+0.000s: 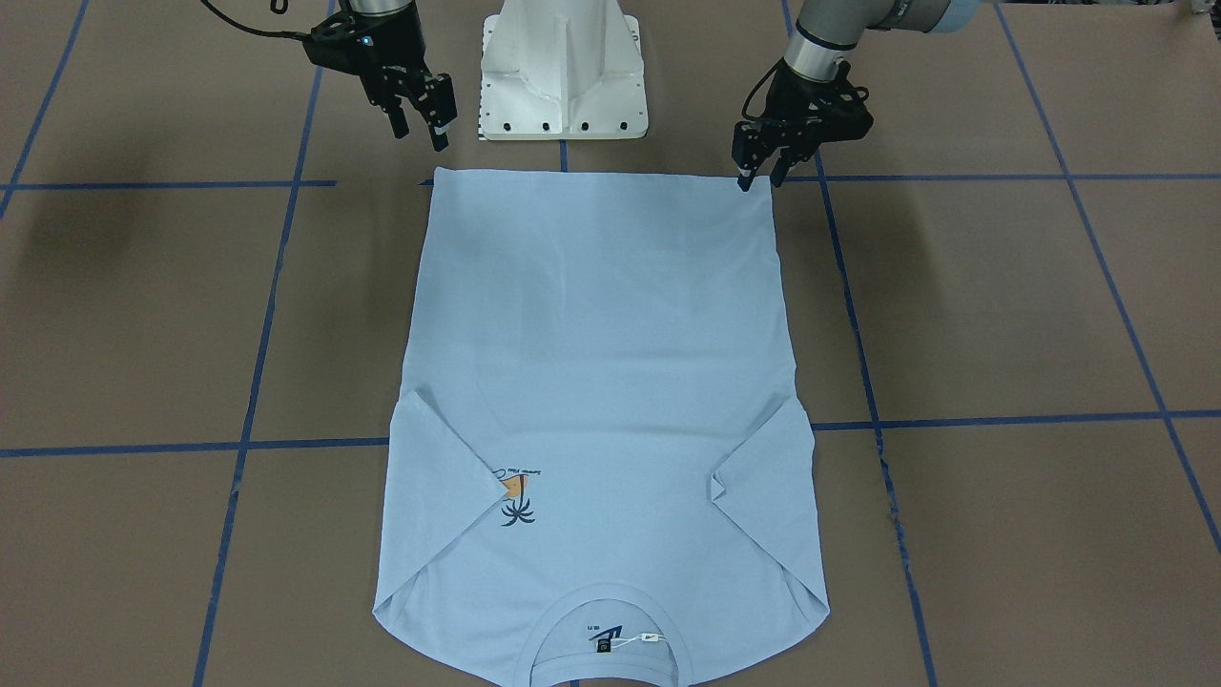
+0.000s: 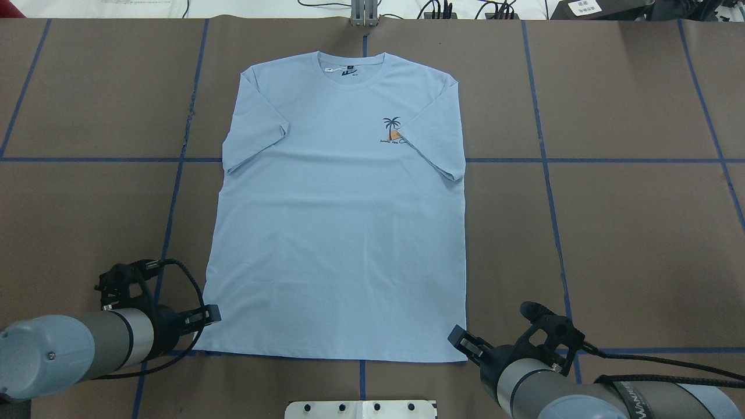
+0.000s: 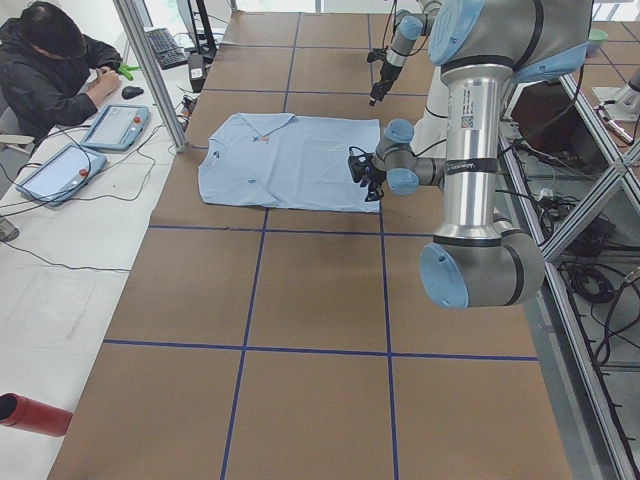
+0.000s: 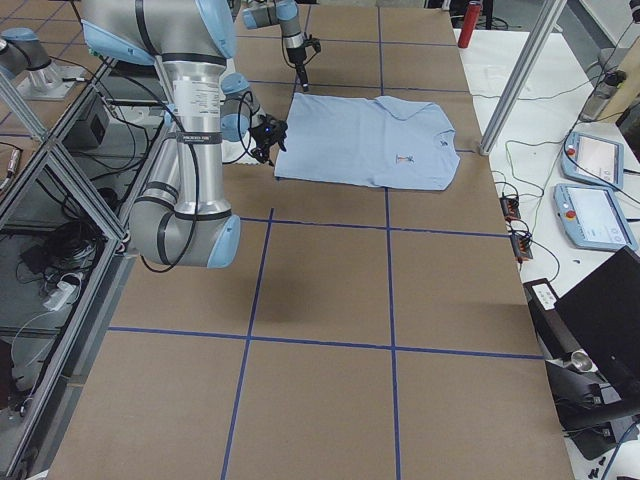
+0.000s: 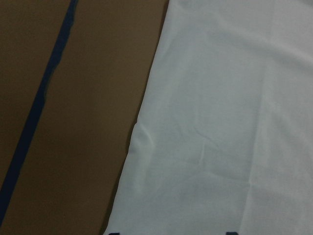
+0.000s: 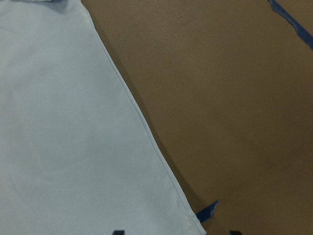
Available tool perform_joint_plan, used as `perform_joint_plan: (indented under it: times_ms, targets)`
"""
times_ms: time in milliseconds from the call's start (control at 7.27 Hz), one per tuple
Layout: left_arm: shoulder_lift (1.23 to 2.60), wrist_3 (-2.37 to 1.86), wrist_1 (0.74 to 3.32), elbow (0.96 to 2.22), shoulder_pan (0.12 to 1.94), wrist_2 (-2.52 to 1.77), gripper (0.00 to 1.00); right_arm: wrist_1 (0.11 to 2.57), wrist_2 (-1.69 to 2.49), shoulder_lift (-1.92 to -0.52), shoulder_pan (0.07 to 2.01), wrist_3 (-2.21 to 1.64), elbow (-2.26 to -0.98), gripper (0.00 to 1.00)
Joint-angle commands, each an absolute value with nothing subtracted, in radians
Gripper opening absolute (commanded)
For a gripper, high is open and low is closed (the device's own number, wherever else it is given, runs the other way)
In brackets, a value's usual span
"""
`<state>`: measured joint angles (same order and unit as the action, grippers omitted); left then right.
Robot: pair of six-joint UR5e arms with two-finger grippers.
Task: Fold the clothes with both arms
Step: 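Lower both grippers to the shirt hem corners nearest the robot, then grasp the hem corners with both grippers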
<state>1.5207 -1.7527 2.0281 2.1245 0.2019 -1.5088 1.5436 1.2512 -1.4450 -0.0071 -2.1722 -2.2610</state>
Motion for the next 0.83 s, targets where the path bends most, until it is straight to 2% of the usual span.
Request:
perform_joint_plan:
  times_ms: [0,688]
  targets:
    - [1.505,-1.776,2.028,2.099,0.173,-1.49,0.58,1.551,1.249,-1.431,-0.012,-2.172,-2.255,0.8]
    - [1.506,-1.773,2.026,2.08,0.161,-1.491,0.58,1.551,1.238,-1.43,-0.011,-2.168,-2.253,0.8]
